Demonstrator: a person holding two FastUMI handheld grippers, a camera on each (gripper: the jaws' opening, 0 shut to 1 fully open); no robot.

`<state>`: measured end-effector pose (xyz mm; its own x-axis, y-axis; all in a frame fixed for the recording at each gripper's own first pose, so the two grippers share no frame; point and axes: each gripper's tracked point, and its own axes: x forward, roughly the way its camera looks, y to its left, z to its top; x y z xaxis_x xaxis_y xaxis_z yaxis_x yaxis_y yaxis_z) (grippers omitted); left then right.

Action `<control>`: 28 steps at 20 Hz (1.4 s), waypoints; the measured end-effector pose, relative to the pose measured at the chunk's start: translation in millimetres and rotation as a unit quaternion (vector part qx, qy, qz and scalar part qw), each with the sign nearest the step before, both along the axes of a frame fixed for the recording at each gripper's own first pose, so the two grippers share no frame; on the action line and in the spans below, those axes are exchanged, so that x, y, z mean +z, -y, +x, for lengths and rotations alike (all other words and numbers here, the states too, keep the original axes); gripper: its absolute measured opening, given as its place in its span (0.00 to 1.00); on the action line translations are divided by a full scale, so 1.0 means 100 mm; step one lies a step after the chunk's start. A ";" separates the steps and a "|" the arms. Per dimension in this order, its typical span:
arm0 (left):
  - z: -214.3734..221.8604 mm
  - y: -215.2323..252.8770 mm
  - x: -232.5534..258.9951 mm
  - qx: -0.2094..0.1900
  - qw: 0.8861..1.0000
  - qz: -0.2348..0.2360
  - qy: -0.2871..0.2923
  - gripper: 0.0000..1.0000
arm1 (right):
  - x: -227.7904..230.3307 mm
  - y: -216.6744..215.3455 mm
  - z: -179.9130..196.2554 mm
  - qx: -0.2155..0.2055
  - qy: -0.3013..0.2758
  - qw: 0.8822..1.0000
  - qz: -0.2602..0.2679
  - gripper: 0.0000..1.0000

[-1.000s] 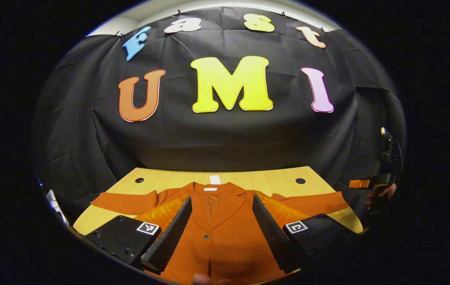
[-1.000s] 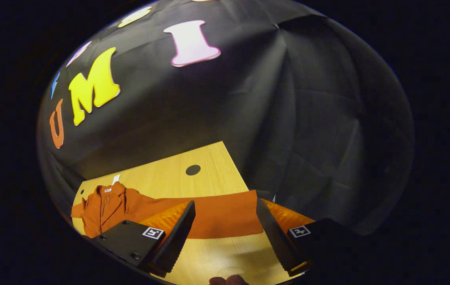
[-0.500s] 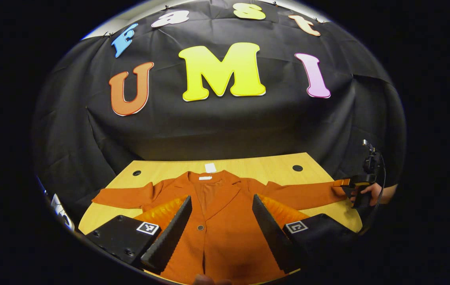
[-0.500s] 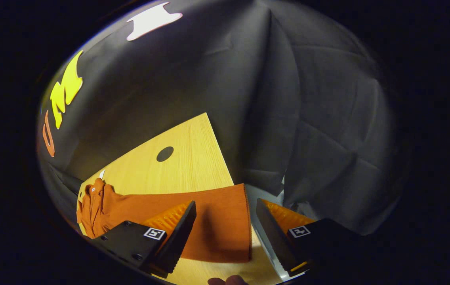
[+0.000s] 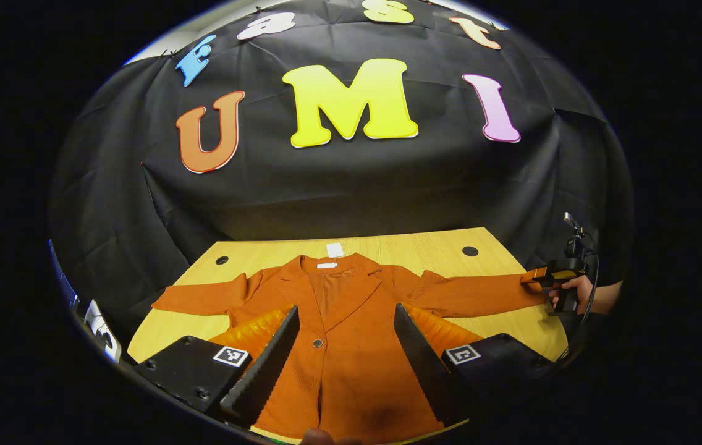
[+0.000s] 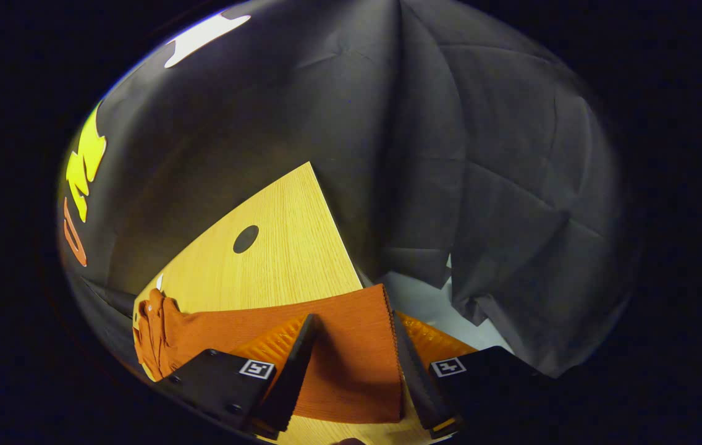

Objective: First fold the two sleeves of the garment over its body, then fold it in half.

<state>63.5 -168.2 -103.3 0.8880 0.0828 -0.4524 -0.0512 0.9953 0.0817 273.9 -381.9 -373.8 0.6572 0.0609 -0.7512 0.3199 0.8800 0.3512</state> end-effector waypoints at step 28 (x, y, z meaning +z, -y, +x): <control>-0.10 -1.29 0.08 -0.002 0.996 -0.033 0.084 1.00 | 2.26 -1.85 -0.22 0.052 0.112 0.992 -0.037 0.04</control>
